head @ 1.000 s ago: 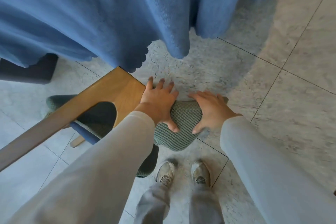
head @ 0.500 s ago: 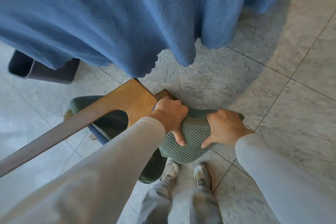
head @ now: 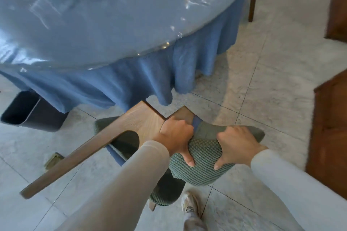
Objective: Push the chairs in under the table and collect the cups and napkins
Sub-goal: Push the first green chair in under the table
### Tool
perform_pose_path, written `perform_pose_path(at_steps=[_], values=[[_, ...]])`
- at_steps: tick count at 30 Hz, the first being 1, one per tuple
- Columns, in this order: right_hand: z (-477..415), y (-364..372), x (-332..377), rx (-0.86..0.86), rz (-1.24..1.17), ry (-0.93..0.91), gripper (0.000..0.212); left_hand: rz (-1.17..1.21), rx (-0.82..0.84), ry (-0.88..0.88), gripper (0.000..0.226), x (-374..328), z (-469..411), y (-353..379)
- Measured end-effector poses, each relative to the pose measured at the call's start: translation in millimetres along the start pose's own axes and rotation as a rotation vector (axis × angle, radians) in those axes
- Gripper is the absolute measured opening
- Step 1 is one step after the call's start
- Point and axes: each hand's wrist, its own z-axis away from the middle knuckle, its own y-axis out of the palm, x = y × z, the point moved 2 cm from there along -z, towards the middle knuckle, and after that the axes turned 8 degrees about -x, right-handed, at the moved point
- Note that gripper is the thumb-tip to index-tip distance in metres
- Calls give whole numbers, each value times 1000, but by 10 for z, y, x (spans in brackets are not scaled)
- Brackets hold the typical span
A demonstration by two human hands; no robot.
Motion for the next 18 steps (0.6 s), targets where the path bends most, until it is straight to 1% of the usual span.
perform_pose_path(at_steps=[3, 7, 10, 13, 15, 18], values=[[567, -359, 391, 1, 40, 28, 75, 16, -66, 30, 90, -216, 604, -116], [1278, -627, 1299, -26, 74, 20, 72, -2, -103, 19, 88, -375, 1629, 50], [1715, -559, 2183, -4, 28, 11, 59, -1, -118, 15, 87, -436, 2439, 480], [2041, -308, 2986, 52, 5, 46, 50, -12, -143, 36, 85, -467, 3091, 994], [2144, -175, 3363, 58, 1, 61, 46, 9, -185, 43, 79, -428, 3358, 1224], [2226, -158, 3820, 18, 9, 63, 42, 14, -213, 46, 70, -317, 3722, 1438]])
